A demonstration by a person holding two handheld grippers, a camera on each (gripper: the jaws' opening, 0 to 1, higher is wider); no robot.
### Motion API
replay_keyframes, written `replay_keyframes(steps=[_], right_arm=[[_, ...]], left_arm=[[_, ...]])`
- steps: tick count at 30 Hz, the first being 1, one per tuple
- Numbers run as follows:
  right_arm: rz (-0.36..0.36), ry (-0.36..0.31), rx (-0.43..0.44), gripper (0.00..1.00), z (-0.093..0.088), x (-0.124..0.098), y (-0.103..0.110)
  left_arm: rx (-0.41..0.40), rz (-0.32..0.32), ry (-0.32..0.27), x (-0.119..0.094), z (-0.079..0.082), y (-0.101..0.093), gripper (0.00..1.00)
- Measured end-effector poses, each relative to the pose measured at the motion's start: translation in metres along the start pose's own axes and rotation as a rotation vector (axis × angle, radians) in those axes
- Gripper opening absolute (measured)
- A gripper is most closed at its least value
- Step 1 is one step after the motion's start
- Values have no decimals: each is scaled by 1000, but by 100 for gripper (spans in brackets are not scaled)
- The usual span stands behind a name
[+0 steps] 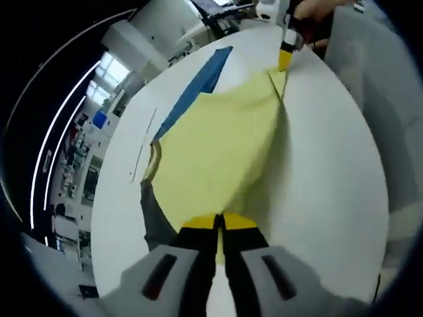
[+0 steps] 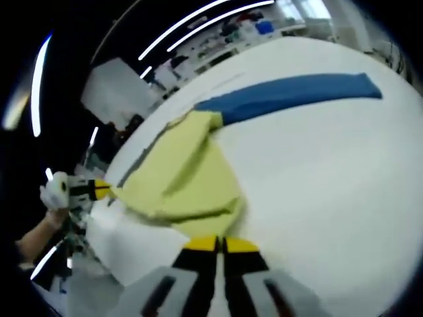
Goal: Fold the garment on the visible template until the final outline fits inside the template.
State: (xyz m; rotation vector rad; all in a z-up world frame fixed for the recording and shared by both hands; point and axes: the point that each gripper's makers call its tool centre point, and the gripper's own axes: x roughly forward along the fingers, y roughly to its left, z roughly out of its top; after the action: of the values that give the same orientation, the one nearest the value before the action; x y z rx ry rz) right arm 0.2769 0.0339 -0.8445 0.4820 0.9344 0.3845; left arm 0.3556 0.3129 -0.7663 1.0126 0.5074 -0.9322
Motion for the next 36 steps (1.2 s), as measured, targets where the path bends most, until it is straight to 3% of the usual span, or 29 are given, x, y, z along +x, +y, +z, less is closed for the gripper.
replay_keyframes(steps=[4,11,21,23,26,28,36], right_arm=[[4,2,-4,0,0,-1,1],[21,-3,-10,0,2,-3,7],[33,-20,11,0,8,-6,8],[32,-23,16,0,10,-5,7],[34,-27,33,0,13,-3,4],[33,-28,38,0,13,-3,5],[37,-34,55,0,14,-2,6]], left_arm=[[-64,43,-32,6,15,29,0],[-47,69,0,35,17,57,0],[12,26,55,82,4,74,0],[28,19,59,81,10,72,0],[58,0,68,97,0,77,0],[119,-14,70,101,2,76,0],[143,-40,73,109,0,70,0]])
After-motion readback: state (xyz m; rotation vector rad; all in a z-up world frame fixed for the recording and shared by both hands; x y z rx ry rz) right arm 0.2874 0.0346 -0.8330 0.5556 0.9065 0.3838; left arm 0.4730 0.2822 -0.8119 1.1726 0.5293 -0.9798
